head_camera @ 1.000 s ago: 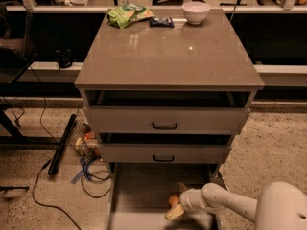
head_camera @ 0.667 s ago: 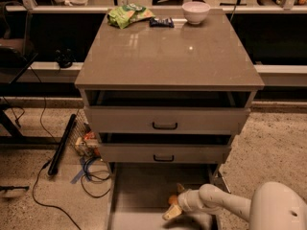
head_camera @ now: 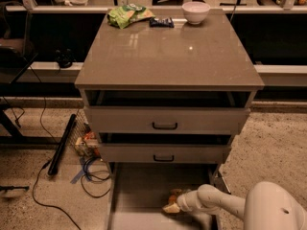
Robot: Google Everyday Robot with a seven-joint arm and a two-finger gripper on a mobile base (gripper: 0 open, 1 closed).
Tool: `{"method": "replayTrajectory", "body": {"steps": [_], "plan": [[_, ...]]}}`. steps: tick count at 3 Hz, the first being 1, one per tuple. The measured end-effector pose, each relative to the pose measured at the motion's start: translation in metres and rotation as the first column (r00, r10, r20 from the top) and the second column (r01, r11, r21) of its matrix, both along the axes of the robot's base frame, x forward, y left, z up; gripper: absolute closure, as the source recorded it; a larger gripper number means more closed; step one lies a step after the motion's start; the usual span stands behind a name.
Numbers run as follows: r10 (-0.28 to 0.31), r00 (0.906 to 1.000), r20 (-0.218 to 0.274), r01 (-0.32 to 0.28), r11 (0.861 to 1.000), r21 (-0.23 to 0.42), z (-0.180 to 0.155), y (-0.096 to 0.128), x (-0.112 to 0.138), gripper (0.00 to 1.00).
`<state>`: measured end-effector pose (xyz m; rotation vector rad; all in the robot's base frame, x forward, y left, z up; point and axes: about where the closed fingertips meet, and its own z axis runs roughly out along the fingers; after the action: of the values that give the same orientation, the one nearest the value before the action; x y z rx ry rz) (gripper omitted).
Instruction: Pick orange from bottom drawer and place on counter
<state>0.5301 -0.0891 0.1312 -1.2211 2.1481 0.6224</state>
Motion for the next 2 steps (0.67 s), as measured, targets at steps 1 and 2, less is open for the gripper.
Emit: {"method": "replayTrajectory", "body": {"steps": [1,2], "plan": [[-0.011,0.9999,-0.002,0.011,1.000,-0.027,-0.007,-0.012,0.002,0.59],[-0.017,0.9999,0.003,0.017,0.999,-0.051,-0.006,-0.033,0.001,0.82]]}}
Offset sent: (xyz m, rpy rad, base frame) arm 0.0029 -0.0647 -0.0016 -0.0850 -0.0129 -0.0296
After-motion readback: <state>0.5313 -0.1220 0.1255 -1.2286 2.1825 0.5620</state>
